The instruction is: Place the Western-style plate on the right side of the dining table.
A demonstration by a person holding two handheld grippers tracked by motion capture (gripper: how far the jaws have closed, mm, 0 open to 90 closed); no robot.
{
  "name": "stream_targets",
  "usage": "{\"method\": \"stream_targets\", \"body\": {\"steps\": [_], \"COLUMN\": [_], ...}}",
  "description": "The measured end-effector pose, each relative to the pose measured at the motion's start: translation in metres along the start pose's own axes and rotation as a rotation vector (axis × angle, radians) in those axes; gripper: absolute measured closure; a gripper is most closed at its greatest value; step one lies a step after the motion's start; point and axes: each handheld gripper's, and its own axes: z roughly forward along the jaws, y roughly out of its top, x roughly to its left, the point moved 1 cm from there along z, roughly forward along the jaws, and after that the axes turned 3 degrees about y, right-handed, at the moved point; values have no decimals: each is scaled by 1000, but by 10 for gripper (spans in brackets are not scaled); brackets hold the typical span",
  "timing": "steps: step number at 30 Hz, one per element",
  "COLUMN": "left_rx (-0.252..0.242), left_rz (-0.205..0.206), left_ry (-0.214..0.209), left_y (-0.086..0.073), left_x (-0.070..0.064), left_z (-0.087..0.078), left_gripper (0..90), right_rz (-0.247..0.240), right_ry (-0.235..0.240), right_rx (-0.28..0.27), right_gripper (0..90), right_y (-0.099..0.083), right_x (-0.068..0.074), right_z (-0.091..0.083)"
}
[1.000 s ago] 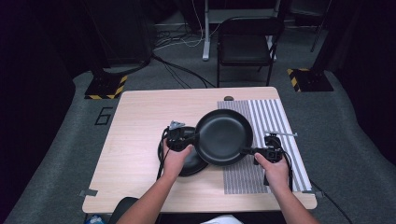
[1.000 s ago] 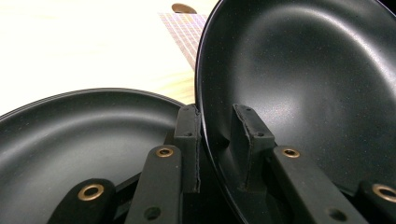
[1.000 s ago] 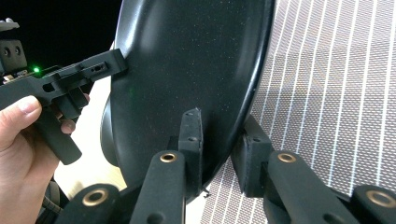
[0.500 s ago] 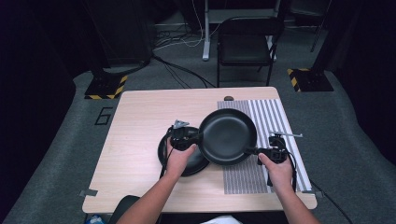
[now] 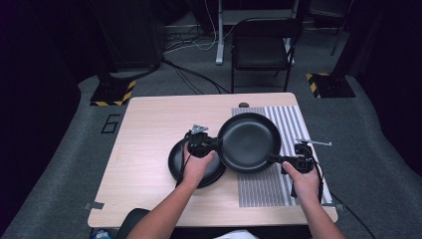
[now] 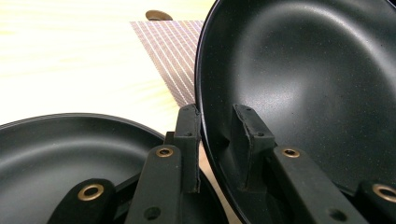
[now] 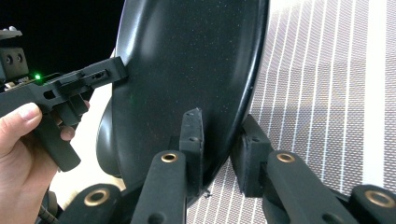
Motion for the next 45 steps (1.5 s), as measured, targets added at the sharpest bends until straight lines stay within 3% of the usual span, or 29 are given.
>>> {"method": "stream_targets", "body": {"steps": [34, 45], "left_rx": [27, 41], "left_rz": [12, 14], "left_ry": [-81, -93], "left_y": [3, 1], "left_x": [-27, -30], "left_z": [40, 49], "left_gripper": [728, 729], "right_rz": [46, 50], "right_ry": [-69, -92], "right_rx": [-75, -87], "right_gripper": [758, 760], "right_y": [-4, -6], "right_x": [-26, -32], "right_z": [-30, -34]}}
